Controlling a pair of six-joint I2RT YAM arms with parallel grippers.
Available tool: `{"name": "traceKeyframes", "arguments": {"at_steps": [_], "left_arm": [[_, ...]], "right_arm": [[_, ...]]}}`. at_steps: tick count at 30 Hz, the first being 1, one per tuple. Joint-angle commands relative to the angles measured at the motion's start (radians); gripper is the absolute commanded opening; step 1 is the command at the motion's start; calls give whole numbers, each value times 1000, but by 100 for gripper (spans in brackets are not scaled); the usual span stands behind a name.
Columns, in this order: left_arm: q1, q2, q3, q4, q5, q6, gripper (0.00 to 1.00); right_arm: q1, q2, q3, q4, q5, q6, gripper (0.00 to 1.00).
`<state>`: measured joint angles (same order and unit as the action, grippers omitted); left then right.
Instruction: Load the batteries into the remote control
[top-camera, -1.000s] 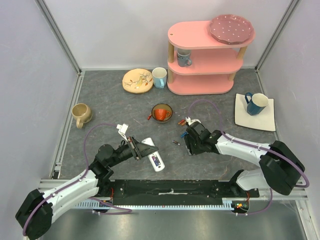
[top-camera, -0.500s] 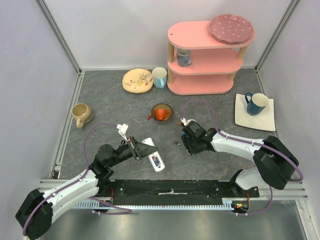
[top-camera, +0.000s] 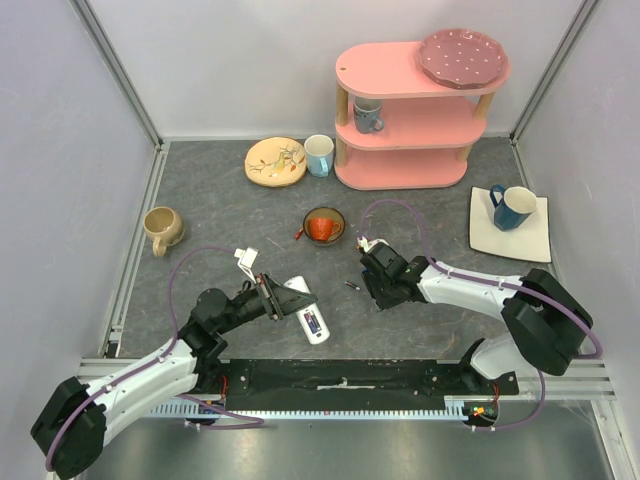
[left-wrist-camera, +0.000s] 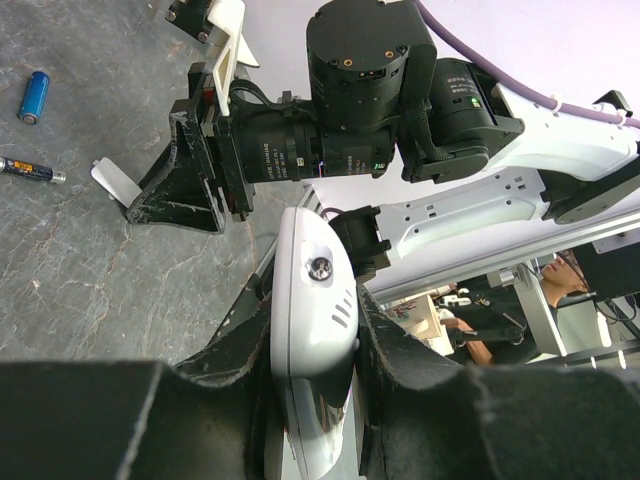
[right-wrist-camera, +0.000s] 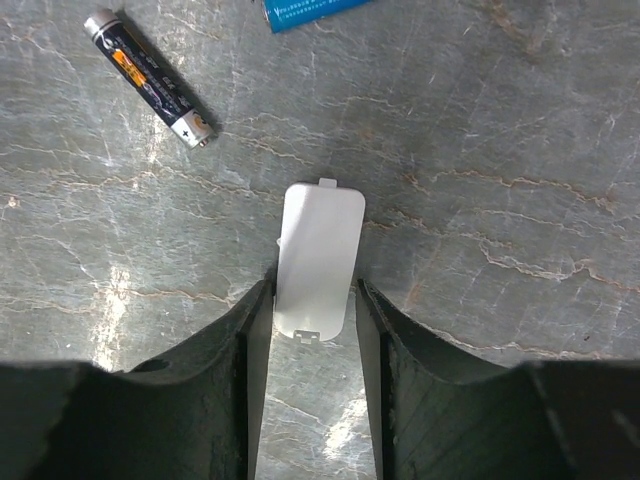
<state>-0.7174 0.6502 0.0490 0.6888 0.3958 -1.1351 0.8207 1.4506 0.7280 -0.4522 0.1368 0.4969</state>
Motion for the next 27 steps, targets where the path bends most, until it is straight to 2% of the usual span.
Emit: {"name": "traceKeyframes", "arguments": {"at_steps": [1, 7, 17, 22, 27], "left_arm": [[4, 0, -35, 54, 15, 0, 2], [4, 11, -35, 58, 14, 0, 2], [4, 95, 28, 80, 0, 21, 2], [4, 207, 40, 208, -58, -14, 2], [4, 273, 38, 334, -139, -34, 2]], "right_arm": [[6, 11, 10, 15, -11, 6, 44], [6, -15, 5, 18, 1, 19, 33], [18, -251, 24, -66, 14, 66, 30], [61, -378, 83, -161, 3, 77, 27], [147, -395, 235, -304, 11, 66, 18]]}}
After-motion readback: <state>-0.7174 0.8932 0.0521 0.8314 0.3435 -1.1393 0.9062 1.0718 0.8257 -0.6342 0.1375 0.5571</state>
